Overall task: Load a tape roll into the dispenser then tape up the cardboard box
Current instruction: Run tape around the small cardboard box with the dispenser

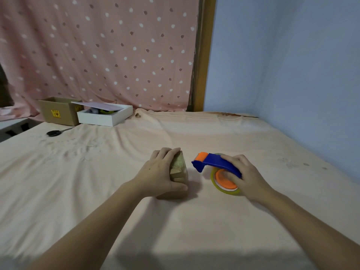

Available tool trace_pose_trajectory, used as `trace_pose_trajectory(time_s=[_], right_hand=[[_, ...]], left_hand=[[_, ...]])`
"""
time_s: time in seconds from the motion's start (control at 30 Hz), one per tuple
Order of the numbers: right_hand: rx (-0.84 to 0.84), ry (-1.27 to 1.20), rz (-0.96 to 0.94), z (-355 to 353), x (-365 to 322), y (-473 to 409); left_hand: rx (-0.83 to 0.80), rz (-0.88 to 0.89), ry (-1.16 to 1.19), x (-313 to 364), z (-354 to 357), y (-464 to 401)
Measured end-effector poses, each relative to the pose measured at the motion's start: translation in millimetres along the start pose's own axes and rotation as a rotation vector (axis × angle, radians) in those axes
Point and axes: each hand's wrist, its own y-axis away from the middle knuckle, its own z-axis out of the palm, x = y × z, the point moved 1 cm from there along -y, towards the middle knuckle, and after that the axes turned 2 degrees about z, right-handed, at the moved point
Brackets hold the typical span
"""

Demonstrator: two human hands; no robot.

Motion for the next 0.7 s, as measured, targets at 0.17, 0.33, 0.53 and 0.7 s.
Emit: trace_pose_trajectory(time_s=[0.17, 0.33, 0.53, 0.7], right_hand=[[-0.049, 0.127, -0.021, 3, -2, -2], [-0.076, 0.243, -0.036, 2, -9, -13], [-0.106, 0.293, -0.054, 3, -11, -17], [-0.089, 0.328, -0.078, 6, -14, -21]], left_hand=[[0.133, -0.101, 0.241, -10, -9, 7], [0.195, -0.148, 0.43, -12, -11, 18], [0.215, -0.147, 0.651, -19, -5, 28], [0.199, -0.074, 0.581, -21, 2, 37]])
